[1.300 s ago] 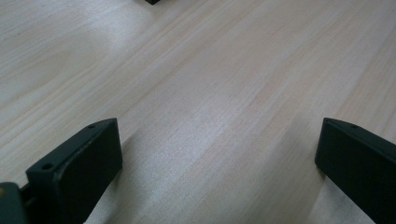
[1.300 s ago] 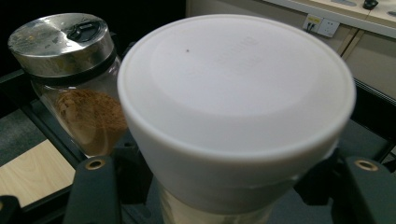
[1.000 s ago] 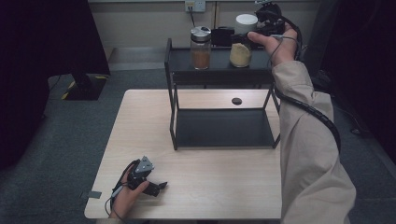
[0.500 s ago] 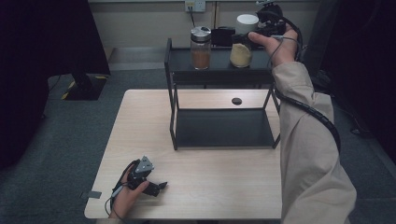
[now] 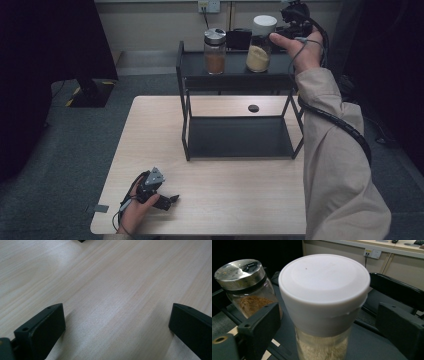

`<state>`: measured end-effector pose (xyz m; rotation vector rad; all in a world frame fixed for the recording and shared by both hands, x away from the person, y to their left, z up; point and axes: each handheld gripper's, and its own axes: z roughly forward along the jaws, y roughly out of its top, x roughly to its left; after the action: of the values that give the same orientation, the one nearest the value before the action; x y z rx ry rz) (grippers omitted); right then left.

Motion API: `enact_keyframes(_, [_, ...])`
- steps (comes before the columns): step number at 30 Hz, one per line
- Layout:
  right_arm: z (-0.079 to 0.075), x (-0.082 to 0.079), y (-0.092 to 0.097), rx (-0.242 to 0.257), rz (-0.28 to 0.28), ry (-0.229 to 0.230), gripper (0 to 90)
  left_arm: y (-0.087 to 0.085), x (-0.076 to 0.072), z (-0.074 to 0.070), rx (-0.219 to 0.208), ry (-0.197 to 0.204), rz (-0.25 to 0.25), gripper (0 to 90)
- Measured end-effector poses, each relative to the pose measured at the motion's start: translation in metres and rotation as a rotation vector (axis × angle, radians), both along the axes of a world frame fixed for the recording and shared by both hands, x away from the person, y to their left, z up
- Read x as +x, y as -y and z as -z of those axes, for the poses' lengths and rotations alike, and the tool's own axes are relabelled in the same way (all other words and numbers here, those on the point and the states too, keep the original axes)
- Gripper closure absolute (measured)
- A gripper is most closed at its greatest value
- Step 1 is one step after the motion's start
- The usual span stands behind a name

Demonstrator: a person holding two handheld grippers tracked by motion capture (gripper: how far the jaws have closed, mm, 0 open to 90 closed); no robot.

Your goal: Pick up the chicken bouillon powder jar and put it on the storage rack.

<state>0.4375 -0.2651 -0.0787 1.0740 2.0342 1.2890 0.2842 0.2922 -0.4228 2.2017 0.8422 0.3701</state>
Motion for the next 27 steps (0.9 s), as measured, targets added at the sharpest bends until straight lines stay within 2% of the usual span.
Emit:
enact_keyframes(2, [0.002,-0.004,0.000,0.014,0.018,0.007,0.0,0.000,0.000,0.000,0.000,0.000,0.000,0.0])
enact_keyframes(5, [0.002,-0.010,-0.001,0.020,0.038,0.014,0.0,0.000,0.000,0.000,0.000,0.000,0.000,0.0])
enact_keyframes(9, [0.003,-0.014,0.002,0.046,0.035,-0.003,0.0,0.000,0.000,0.000,0.000,0.000,0.000,0.0])
enact_keyframes(11, [0.003,-0.018,0.001,0.030,0.032,0.000,0.0,0.000,0.000,0.000,0.000,0.000,0.000,0.0])
enact_keyframes(18, [0.007,-0.028,0.000,0.021,0.031,0.013,0.0,0.000,0.000,0.000,0.000,0.000,0.000,0.0])
enact_keyframes(27, [0.014,-0.039,0.000,0.025,0.017,0.025,0.0,0.000,0.000,0.000,0.000,0.000,0.000,0.0])
